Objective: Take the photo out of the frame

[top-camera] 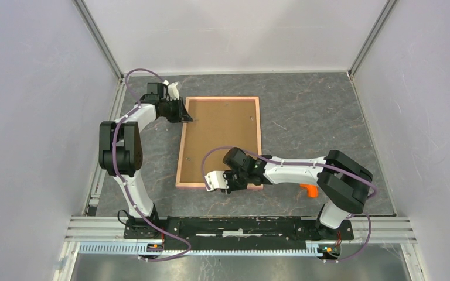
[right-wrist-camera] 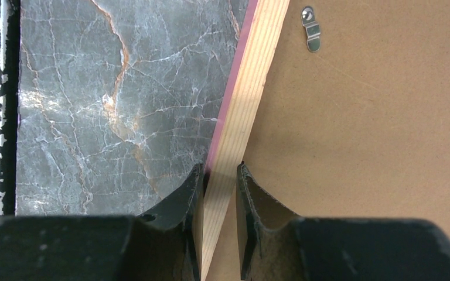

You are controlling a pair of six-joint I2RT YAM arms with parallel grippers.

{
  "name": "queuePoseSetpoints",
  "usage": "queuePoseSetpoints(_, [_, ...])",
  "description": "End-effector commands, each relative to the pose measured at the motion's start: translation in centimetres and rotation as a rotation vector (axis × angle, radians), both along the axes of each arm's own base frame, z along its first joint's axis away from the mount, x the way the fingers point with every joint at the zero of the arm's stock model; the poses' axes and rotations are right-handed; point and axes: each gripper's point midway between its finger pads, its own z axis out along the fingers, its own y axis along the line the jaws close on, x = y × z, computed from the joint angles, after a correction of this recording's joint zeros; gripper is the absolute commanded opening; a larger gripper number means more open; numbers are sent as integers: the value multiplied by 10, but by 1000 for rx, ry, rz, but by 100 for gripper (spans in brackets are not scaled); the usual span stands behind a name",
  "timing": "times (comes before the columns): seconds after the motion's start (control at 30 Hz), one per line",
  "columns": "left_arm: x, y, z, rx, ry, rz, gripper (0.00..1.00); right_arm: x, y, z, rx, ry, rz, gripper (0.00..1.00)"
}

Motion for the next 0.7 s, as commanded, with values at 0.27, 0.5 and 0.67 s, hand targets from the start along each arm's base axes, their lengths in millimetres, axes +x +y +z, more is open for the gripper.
queuePoseSetpoints(0.27, [-31, 22, 54, 68, -68, -45, 2, 23, -132, -24, -377, 3, -49, 26])
queuePoseSetpoints(0.5, [-40, 37, 74, 47, -101, -24, 2, 79, -108, 52, -85, 87, -278, 70])
queuePoseSetpoints(0.67, [-44, 39, 84, 51, -135, -17, 2, 155, -113, 93, 144, 42, -642, 75])
